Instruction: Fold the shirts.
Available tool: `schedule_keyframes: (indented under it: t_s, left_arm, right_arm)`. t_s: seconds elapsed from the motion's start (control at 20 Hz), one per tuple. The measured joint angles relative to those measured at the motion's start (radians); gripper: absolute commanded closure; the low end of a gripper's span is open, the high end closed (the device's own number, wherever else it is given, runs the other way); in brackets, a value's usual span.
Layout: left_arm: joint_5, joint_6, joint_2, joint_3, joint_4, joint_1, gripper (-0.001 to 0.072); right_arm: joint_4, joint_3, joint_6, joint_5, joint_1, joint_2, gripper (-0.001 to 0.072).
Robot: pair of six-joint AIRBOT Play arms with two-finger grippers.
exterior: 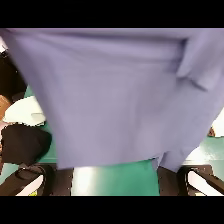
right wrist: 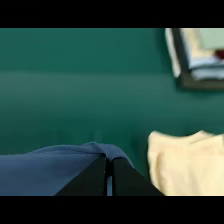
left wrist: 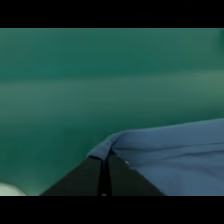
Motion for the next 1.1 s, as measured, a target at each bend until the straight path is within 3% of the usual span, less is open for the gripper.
schedule_keyframes:
  t_s: [0.3,0.6,0.75,0.9,1.1]
  left_arm:
    - [0.189,-0.013,-0.312,-0.210,-0.008,0.009,0.0685]
    - [0.421,-0.013,-0.553,-0.235,-0.106,0.111,0.0685]
    - [0.484,0.042,-0.589,-0.236,-0.204,0.165,0.0685]
    - [0.472,0.135,-0.603,-0.237,-0.303,0.192,0.0685]
    - [0.343,0.217,-0.609,-0.248,-0.381,0.204,0.0685]
  right_arm:
    - [-0.004,-0.113,0.006,0.029,0.083,-0.317,0.0697]
    - [0.016,-0.074,0.007,-0.124,0.079,-0.605,0.0697]
    - [0.047,0.005,0.007,-0.173,0.066,-0.682,0.0697]
    - [0.051,0.035,-0.007,-0.182,0.060,-0.702,0.0697]
    - [0.048,-0.093,-0.029,-0.173,0.058,-0.652,0.0696]
